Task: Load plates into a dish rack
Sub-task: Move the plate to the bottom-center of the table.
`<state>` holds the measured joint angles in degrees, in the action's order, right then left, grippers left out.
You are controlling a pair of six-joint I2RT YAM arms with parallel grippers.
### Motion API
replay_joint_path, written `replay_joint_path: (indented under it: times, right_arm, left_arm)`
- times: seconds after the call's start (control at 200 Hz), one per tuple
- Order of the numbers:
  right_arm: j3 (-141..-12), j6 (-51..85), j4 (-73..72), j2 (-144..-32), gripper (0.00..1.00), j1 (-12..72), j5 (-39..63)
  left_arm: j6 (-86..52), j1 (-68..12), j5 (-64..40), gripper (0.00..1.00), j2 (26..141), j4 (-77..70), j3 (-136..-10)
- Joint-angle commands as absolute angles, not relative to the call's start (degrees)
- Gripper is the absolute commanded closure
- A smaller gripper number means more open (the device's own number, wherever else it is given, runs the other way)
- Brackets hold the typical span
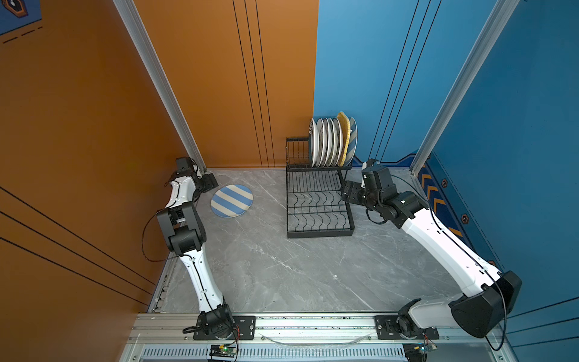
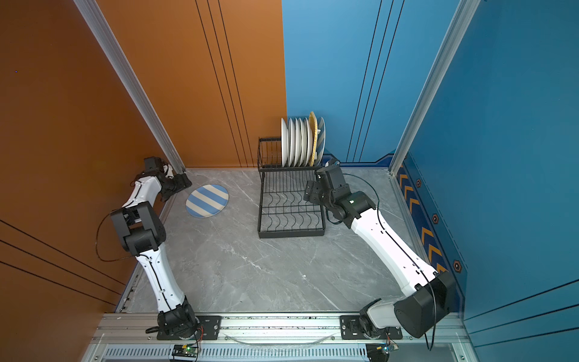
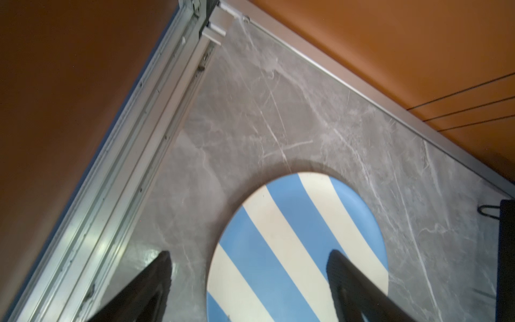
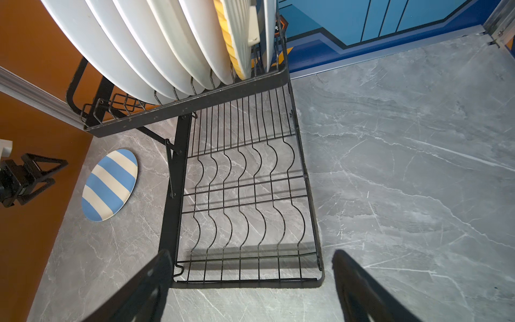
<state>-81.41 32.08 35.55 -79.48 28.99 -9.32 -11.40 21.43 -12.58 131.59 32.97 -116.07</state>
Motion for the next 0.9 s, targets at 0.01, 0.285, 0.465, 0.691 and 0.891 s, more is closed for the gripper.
replay_joint_path:
  times: [0.01,0.285,0.465,0.691,0.891]
  right_arm:
    - [-80.6,33.5,37.8,-77.5,0.09,29.3,-11.7]
    - [-78.6,34.5,38.6,-74.9,0.09,29.5,-14.4]
    - [-78.0,35.2,39.0,-73.6,0.09,29.8,-15.6]
    - [-80.5,34.5,39.9,-74.3,0.09,29.2,-15.0]
    - [-81.4,34.0,40.1,-74.5,0.09,28.3,-13.9]
  left_arm:
    - [-13.6,21.2,-15.6,0.18,137.8,34.2,-121.5]
    - [-14.8,19.4,-17.5,0.2,149.6,39.8,-139.0]
    - [-15.9,18.7,-18.1,0.2,152.1,40.6,-140.9]
    - [-16.2,17.0,-20.0,0.19,154.0,43.0,-142.4]
    - [-15.0,16.1,-22.2,0.19,154.1,45.1,-141.9]
